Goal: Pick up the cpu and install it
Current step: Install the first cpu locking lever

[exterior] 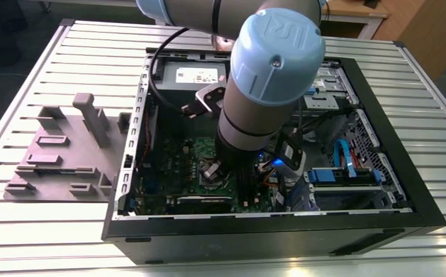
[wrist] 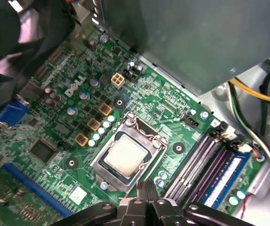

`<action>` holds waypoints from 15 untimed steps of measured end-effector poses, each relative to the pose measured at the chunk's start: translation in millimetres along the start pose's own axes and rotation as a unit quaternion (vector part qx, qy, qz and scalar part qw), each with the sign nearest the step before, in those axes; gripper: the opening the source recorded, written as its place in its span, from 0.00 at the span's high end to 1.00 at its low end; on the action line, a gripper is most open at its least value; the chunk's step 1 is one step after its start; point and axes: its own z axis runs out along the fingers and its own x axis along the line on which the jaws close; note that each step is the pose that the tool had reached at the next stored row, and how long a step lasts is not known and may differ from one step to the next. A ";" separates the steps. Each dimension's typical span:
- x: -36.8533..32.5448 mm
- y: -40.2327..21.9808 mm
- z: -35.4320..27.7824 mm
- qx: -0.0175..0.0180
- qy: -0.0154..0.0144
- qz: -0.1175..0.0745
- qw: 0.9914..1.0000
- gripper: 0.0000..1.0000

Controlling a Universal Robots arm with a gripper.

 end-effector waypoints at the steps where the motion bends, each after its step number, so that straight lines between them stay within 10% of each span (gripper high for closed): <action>1: -0.1 0.3 -2.5 0.000 0.000 0.000 1.000 0.90; 15: 13.3 15.5 -0.9 0.001 -0.002 0.000 1.000 0.90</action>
